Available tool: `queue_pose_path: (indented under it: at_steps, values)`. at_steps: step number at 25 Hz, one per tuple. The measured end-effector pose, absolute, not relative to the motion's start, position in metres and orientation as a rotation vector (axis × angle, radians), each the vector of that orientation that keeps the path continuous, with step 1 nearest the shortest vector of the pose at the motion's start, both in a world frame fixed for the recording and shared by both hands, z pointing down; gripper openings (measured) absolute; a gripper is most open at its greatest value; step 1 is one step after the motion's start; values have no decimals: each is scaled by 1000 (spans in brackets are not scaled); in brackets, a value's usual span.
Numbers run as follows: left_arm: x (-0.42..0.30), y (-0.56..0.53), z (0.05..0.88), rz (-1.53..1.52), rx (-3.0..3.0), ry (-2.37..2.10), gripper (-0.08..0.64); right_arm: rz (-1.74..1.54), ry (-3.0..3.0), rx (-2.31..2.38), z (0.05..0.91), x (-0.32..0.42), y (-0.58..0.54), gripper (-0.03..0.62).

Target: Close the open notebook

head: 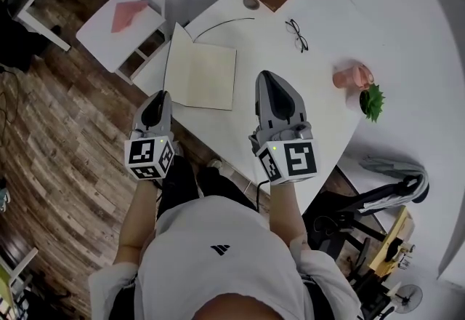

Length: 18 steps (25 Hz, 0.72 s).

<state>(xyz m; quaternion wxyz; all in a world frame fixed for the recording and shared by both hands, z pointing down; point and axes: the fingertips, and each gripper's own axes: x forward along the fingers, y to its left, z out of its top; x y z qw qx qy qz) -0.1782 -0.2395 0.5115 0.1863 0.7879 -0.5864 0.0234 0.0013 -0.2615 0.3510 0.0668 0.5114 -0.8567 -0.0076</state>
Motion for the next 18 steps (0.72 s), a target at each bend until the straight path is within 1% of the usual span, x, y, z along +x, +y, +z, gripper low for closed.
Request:
queue_pose_path:
  at_steps: [2, 9, 18]
  values:
    - [-165, -240, 507, 69, 2267, -1612, 15, -28, -2580, 1547, 350, 8, -261, -3]
    - [-98, -242, 504, 126, 2390, -1338, 11, -34, -2562, 1583, 349, 33, -254, -3]
    - [-18, -242, 547, 440, 2501, -1103, 11, -10, -2510, 1652, 354, 76, -243, -3]
